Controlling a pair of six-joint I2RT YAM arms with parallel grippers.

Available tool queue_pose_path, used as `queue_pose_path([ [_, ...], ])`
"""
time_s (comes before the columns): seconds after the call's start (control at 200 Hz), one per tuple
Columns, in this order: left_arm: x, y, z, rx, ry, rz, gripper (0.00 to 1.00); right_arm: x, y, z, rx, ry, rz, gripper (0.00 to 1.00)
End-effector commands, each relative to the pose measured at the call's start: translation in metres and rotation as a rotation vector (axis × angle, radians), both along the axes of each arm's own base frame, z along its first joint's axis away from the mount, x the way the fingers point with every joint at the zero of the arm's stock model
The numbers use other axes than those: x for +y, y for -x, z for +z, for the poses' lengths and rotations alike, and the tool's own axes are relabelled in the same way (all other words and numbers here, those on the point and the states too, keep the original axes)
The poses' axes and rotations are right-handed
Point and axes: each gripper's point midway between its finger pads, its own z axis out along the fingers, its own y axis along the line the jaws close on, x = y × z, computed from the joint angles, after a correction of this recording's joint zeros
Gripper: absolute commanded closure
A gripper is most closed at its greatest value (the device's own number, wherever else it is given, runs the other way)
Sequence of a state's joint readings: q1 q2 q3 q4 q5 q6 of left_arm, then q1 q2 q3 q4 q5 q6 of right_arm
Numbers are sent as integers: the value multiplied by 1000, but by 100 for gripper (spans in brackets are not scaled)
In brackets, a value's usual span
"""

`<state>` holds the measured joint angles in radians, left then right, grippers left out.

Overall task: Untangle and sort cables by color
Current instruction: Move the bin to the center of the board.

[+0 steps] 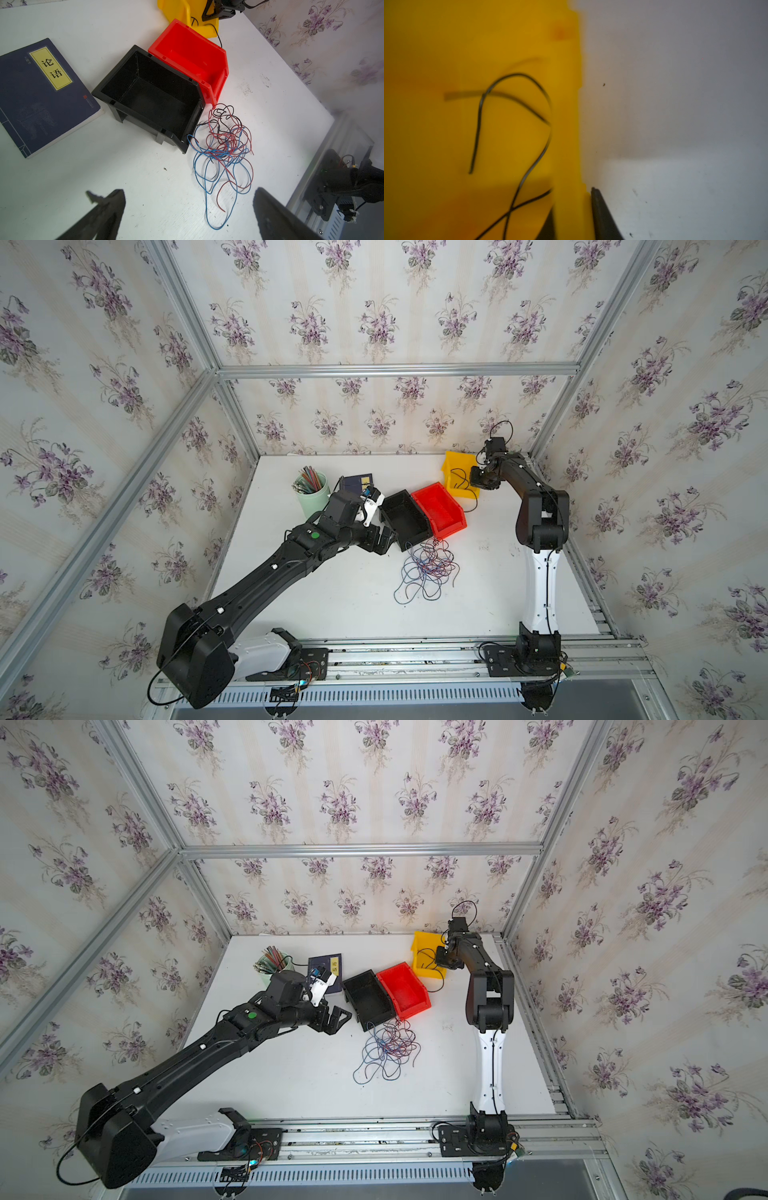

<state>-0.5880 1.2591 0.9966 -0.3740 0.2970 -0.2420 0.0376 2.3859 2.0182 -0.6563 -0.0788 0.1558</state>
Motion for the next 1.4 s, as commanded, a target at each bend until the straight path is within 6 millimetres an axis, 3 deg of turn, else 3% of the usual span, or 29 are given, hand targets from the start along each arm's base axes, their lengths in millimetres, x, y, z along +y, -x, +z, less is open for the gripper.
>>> queue_pose_path([
  [0.0,-3,-3,0,0,3,3,1,-6,5,4,-13,40,25,100],
  [0.23,-12,-9,-1,-2,19,-19,1,-19,42,12,5,110,15,100],
  [0.564,-31,-15,6,-19,53,-85,1,-42,131,16,77,248,51,100],
  [0.694,-35,-15,6,-20,60,-110,1,-37,146,11,76,226,73,100],
  [0.834,-42,-9,9,-37,52,-160,1,-21,148,3,93,142,94,100],
  [0.884,-45,-7,10,-41,48,-176,1,-18,147,3,93,116,85,90],
  [0.949,-50,-5,10,-48,44,-200,1,-17,146,5,92,101,61,67],
  [1.034,-61,-2,17,-79,40,-245,1,-14,144,20,54,69,34,44],
  [1.054,-66,-4,8,-60,25,-254,1,-13,144,25,43,59,27,39],
  [1.114,-75,-4,7,-64,21,-277,1,-11,145,40,9,32,2,28],
  [1.179,-84,-5,8,-70,24,-292,1,-6,150,55,-16,-14,-32,23],
  [1.284,-93,-7,11,-86,40,-300,1,3,172,69,-11,-130,-124,22],
  [1.394,-92,-8,12,-98,39,-298,1,16,211,63,28,-279,-242,24],
])
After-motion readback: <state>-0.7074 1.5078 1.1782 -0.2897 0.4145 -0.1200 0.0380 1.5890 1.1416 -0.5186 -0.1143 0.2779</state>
